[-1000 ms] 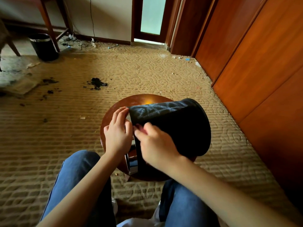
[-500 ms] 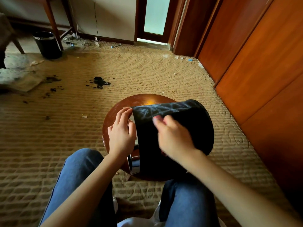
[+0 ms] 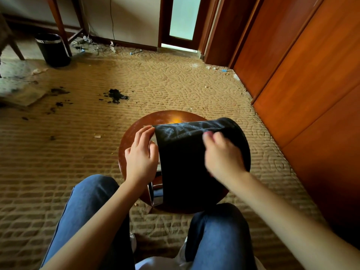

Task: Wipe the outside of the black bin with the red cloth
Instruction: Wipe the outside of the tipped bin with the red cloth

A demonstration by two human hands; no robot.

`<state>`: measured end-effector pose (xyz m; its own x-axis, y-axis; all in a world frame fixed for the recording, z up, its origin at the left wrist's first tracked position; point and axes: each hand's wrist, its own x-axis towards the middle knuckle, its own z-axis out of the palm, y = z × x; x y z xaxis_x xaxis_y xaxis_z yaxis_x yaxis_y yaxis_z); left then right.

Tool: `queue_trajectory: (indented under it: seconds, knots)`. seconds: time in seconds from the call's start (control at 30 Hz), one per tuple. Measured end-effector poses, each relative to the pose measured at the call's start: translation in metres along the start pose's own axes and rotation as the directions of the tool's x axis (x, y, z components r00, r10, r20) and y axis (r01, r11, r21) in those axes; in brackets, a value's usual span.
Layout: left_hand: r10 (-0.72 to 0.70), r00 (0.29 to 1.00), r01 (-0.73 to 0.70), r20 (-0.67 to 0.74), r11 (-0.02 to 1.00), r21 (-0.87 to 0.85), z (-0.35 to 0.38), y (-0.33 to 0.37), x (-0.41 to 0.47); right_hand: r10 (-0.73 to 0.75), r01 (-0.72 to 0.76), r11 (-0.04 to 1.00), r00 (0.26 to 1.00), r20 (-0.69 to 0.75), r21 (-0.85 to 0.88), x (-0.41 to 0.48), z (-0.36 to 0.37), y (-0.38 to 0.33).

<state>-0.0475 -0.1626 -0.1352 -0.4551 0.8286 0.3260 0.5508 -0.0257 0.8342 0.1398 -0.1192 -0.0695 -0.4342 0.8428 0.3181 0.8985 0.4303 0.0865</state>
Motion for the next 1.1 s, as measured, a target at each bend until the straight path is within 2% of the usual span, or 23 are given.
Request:
queue_trajectory:
  seconds: [0.1, 0.2, 0.3, 0.4, 0.47, 0.53, 0.6, 0.67, 0.73, 0.8, 0.9, 0.97, 1.03, 1.1]
  knots:
    - [0.003, 1.000, -0.003, -0.001, 0.999, 0.033, -0.002, 0.000, 0.002, -0.250, 0.259, 0.954, 0.965, -0.076, 0.153, -0.012, 0.003, -0.057]
    - [0.001, 1.000, -0.002, 0.009, 0.998, 0.062, -0.003, 0.000, 0.003, -0.341, 0.340, 0.923, 0.940, -0.027, 0.179, -0.011, -0.003, -0.060]
    - [0.003, 1.000, -0.003, 0.016, 0.998, 0.058, -0.003, 0.001, 0.002, -0.138, 0.133, 0.986, 0.989, 0.051, 0.104, 0.009, -0.002, 0.000]
    - [0.006, 1.000, -0.006, 0.013, 0.999, 0.035, -0.001, 0.001, 0.001, 0.091, -0.089, 0.996, 0.989, 0.119, -0.028, 0.018, -0.010, 0.049]
    - [0.009, 1.000, -0.009, 0.005, 1.000, 0.020, 0.000, 0.001, 0.000, 0.116, -0.108, 0.992, 0.985, 0.130, -0.067, 0.015, -0.014, 0.046]
    - [0.010, 1.000, -0.010, 0.003, 1.000, 0.010, 0.000, 0.000, -0.001, 0.042, -0.041, 0.999, 0.992, 0.123, -0.010, 0.010, -0.012, 0.019]
    - [0.016, 1.000, -0.016, 0.002, 1.000, 0.021, -0.001, 0.000, -0.002, -0.111, 0.105, 0.989, 0.992, 0.057, 0.104, 0.000, -0.007, -0.021]
    - [0.014, 1.000, -0.014, 0.001, 0.999, 0.043, -0.002, 0.000, -0.001, -0.286, 0.274, 0.938, 0.958, 0.027, 0.213, -0.010, -0.006, -0.056]
    - [0.015, 1.000, -0.016, 0.009, 0.998, 0.068, -0.003, 0.001, 0.000, -0.369, 0.359, 0.904, 0.930, -0.004, 0.234, -0.011, -0.005, -0.062]
    - [0.021, 1.000, -0.022, 0.016, 0.997, 0.078, -0.003, 0.001, 0.000, -0.302, 0.287, 0.935, 0.953, 0.041, 0.208, 0.001, -0.010, -0.035]
    - [0.019, 1.000, -0.020, 0.013, 0.998, 0.060, -0.003, 0.001, -0.002, 0.014, -0.029, 0.997, 0.979, 0.201, 0.072, 0.024, -0.007, 0.047]
    - [0.026, 1.000, -0.027, 0.006, 0.998, 0.048, -0.002, 0.002, -0.004, 0.166, -0.175, 0.984, 0.962, 0.217, 0.022, 0.029, -0.012, 0.085]
    - [0.038, 0.999, -0.038, -0.002, 0.999, 0.033, -0.001, 0.001, -0.006, 0.168, -0.183, 0.982, 0.955, 0.243, 0.041, 0.027, -0.011, 0.085]
    - [0.048, 0.999, -0.048, -0.004, 0.999, 0.024, -0.001, 0.001, -0.007, 0.076, -0.094, 0.992, 0.974, 0.214, 0.078, 0.022, -0.009, 0.052]
